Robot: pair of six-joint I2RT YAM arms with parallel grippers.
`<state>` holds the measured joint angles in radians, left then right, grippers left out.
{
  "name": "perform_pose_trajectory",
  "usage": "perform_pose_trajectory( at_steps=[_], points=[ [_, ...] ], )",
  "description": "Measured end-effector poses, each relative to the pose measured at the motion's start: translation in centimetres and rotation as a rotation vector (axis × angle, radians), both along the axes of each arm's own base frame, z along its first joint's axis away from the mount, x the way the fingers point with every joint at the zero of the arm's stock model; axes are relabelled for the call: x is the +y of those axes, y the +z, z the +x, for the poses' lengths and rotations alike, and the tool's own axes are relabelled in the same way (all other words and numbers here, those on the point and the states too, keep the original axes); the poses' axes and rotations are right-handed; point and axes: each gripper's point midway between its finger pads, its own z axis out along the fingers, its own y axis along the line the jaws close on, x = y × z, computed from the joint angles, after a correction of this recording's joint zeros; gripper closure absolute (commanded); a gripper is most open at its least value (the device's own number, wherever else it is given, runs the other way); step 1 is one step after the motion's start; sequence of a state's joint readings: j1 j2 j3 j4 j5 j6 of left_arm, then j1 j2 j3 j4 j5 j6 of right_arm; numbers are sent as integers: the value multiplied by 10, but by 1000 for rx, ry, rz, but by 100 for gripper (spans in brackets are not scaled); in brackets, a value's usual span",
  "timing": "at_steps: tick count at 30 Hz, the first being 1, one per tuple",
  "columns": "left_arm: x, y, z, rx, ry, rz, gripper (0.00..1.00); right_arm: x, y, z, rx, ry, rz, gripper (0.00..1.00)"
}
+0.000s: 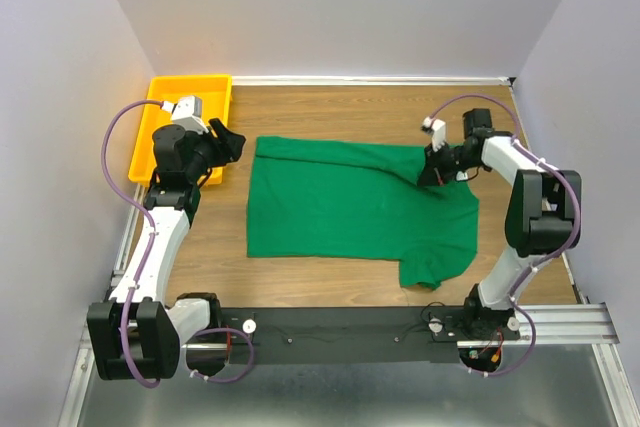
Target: Fold and stack the t-shirts
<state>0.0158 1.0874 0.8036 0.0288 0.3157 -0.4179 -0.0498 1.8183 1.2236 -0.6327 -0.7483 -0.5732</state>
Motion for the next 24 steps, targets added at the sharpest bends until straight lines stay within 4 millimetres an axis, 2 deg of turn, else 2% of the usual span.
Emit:
perform_pose_trajectory(
  at_steps=[1,3,6,8,13,18,21,24],
  points=[
    [0,-1,0,2,0,-1,37,7,-2,-12,-24,64,-29,88],
    [0,-2,-1,6,-2,-3,37,22,-6,-33,-62,176,-82,62],
    [-1,-3,-1,9,-5,-4,37,35,-13,-68,-89,330,-152,52],
    [-1,-4,-1,9,-7,-5,37,28,-16,-78,-101,371,-208,39],
    [-3,-4,0,9,-14,-14,37,4,-7,-65,-152,332,-287,36],
    [-6,-3,0,9,-28,-24,37,-7,13,-22,-153,183,-261,37],
    [-6,-5,-1,11,-31,-26,37,1,18,-4,-97,87,-170,35],
    [-7,-9,-2,18,-33,-30,37,18,11,-5,-17,58,-81,34]
  ],
)
